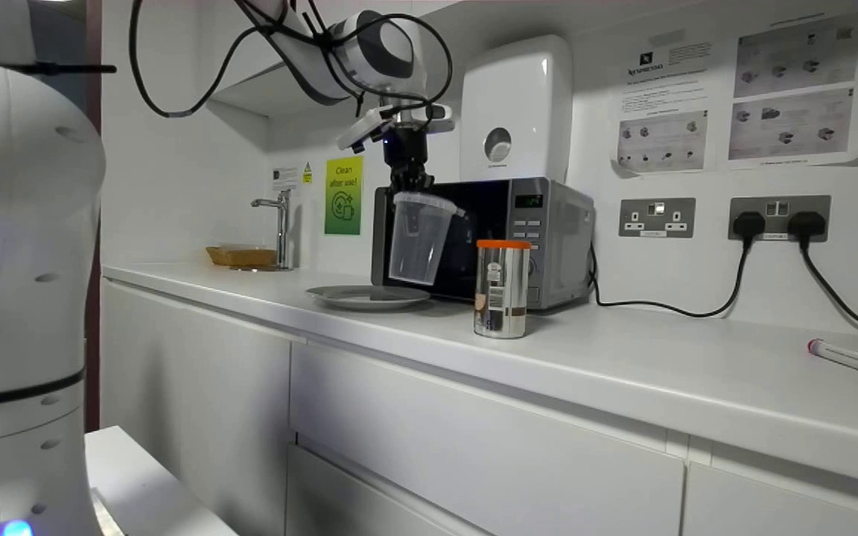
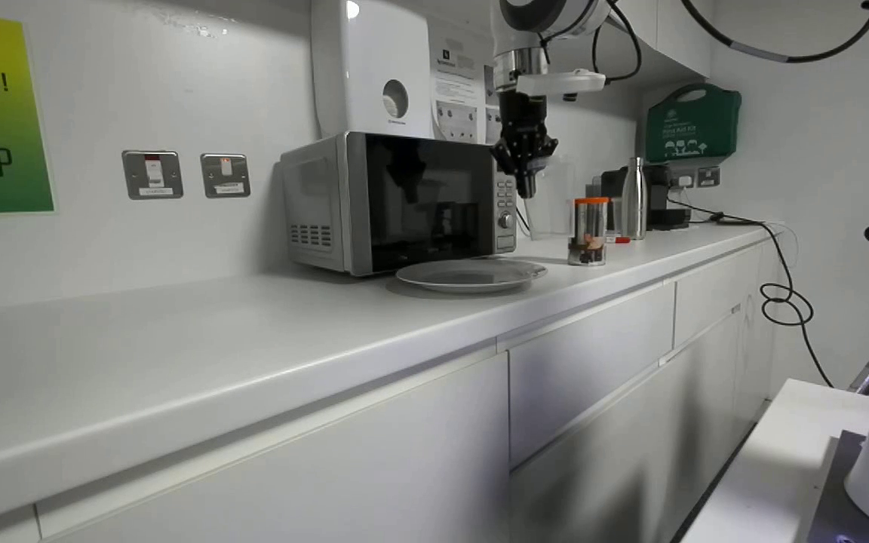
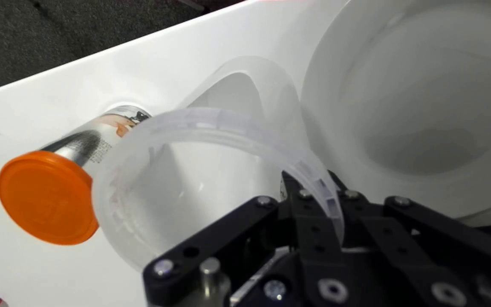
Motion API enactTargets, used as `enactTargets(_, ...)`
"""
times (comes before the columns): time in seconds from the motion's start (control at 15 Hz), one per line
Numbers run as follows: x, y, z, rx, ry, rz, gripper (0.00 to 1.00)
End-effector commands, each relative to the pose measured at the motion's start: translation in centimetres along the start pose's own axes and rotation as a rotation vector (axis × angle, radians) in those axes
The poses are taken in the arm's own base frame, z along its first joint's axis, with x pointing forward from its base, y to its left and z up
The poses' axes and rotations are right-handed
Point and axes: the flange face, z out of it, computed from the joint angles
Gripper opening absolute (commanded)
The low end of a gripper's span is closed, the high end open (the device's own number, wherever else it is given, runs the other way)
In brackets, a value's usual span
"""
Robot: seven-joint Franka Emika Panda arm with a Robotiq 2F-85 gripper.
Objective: Remove the cup on top of the microwave and place it on the counter
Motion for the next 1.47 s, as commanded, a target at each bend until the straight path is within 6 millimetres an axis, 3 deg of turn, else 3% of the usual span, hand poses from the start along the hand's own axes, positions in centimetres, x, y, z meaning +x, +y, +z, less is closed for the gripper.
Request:
enactTargets(0.0, -1.3, 0.0, 0.7, 0.031, 0.027, 0.024, 0.01)
enactTargets(0.53, -2.5, -0.7, 3.2, 0.019, 0.020, 0.000, 0.01)
enactTargets(1.4, -4.2, -2.1, 4.9, 0.042, 0.093, -0.038, 0.01)
